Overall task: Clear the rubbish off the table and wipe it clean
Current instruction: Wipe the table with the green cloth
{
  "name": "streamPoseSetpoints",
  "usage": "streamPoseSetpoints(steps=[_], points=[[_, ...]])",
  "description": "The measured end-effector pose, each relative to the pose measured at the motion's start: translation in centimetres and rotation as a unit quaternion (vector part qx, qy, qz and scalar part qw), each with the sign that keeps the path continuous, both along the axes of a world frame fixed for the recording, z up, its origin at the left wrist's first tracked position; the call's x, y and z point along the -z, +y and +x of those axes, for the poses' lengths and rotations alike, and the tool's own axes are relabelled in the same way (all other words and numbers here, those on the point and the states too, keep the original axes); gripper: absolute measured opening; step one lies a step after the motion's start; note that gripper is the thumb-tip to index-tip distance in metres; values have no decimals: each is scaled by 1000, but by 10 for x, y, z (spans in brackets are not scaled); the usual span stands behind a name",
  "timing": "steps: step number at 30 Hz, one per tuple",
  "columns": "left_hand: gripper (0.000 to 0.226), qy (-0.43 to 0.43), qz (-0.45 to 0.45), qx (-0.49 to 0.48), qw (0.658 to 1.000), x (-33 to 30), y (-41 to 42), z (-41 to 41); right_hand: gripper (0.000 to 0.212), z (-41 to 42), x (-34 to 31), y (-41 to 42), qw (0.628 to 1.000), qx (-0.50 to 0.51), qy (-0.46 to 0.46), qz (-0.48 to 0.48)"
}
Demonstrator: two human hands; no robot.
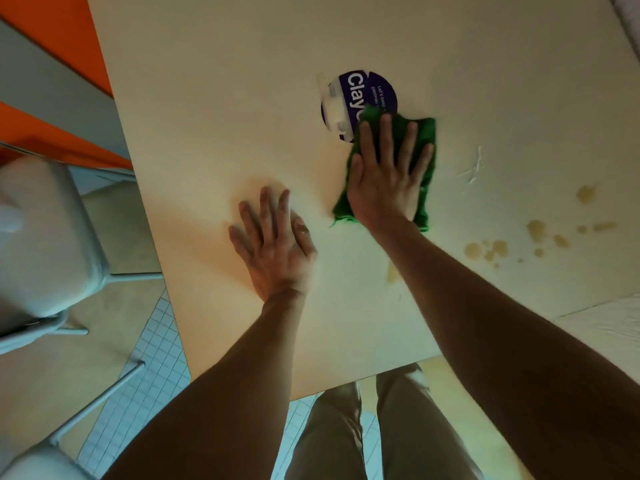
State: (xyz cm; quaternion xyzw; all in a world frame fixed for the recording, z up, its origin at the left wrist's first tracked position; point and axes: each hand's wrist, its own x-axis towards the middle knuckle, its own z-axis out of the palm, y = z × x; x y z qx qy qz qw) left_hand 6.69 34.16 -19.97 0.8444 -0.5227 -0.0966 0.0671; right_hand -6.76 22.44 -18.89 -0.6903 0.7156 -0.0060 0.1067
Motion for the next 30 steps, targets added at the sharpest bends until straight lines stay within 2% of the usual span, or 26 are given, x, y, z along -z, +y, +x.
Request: streamPoseSetpoints(steps=[6,12,18,22,26,30], points=[[53,17,14,-1,1000,-4,-1,0,55,20,2,86,993,-113,-33,1],[51,27,-20,6,999,-6,4,1,54,-36,-3,144,994,-106,-16,13],[48,12,-55,7,998,2,7,0,54,-70,-1,106,1000,-25,-11,-2],[48,-10,-77,4,997,4,0,-10,55,-74,1,74,999,-37,-2,-6],[51,13,-79,71,994,-3,-31,-44,56,-77,1,39,998,-60,-9,-10],[51,31,-58,36,997,-2,-57,-90,55,-88,2,4,998,-61,-18,-24]])
